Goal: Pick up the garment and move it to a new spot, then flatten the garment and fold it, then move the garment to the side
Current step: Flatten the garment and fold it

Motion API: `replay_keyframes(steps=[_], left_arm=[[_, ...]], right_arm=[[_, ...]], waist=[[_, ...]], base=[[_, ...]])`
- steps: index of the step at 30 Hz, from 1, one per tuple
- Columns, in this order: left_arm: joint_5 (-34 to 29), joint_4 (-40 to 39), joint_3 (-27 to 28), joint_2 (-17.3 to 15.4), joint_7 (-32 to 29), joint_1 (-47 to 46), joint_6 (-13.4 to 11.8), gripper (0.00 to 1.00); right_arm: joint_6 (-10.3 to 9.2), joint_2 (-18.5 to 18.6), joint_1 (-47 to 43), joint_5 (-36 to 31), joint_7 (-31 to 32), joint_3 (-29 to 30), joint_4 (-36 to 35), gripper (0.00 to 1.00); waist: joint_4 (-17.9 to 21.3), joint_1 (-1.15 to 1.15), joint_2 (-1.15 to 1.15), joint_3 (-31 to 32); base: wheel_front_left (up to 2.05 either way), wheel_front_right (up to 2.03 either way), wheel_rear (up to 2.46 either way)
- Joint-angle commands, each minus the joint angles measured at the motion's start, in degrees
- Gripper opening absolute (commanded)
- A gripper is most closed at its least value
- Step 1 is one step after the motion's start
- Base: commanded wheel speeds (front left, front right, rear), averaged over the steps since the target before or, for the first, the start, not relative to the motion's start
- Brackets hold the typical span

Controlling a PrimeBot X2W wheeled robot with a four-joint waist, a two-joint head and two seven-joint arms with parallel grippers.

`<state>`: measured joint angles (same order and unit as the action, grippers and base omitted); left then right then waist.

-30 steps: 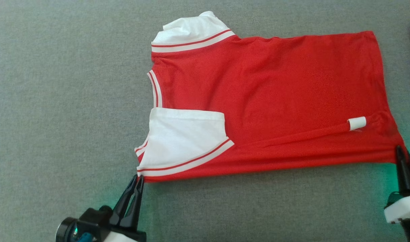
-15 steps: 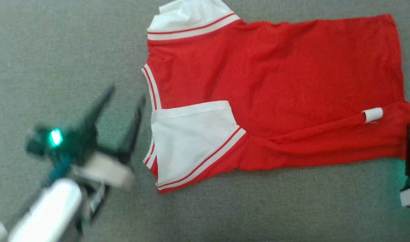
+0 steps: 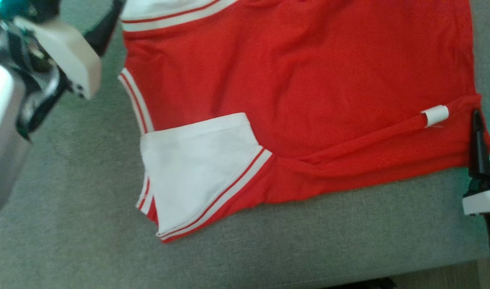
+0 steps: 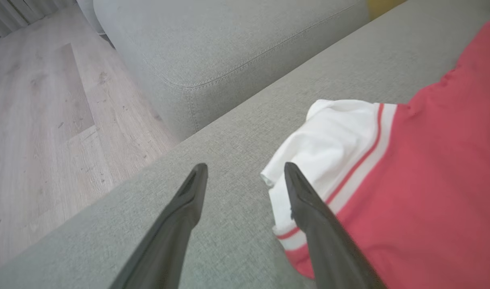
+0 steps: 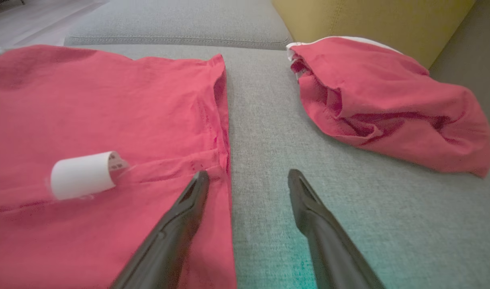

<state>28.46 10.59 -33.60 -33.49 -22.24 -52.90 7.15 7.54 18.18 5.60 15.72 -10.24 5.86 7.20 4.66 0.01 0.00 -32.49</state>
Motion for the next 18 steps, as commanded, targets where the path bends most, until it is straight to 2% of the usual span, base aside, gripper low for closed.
replay_keyframes(steps=[1,8,16,17,18], left_arm=[[0.49,-0.36,1.75,-3.14,-0.59,-3.13,0.19,1.00],[4.05,5.69,-3.72,-5.01,-3.06,-9.19,0.32,1.00],[7.50,7.15,-9.42,-6.94,-3.59,-11.32,0.33,1.00],[8.00,7.04,-10.12,-7.27,-3.49,-11.60,0.33,0.96],[8.32,6.78,-10.93,-7.60,-3.21,-11.93,0.33,0.61]], right_arm=[[-0.05,1.00,0.02,-0.27,-0.83,-0.89,-0.81,1.00],[-0.05,0.12,1.76,-0.18,-2.38,-1.73,1.40,1.00],[-0.05,-0.55,2.81,0.06,-3.38,-1.99,2.84,1.00],[-0.05,-0.58,2.95,0.10,-3.48,-1.97,2.98,1.00],[-0.05,-0.58,3.10,0.10,-3.58,-1.98,3.12,1.00]], waist=[[1.62,-0.01,0.00,-1.50],[4.02,-0.01,0.00,-3.64],[4.91,-0.01,0.00,-4.21],[4.97,-0.01,0.00,-4.22],[5.02,-0.01,0.00,-4.23]], base=[[0.00,0.00,0.00],[0.00,0.00,0.00],[0.00,0.00,0.00],[0.00,0.00,0.00],[0.00,0.00,0.00]])
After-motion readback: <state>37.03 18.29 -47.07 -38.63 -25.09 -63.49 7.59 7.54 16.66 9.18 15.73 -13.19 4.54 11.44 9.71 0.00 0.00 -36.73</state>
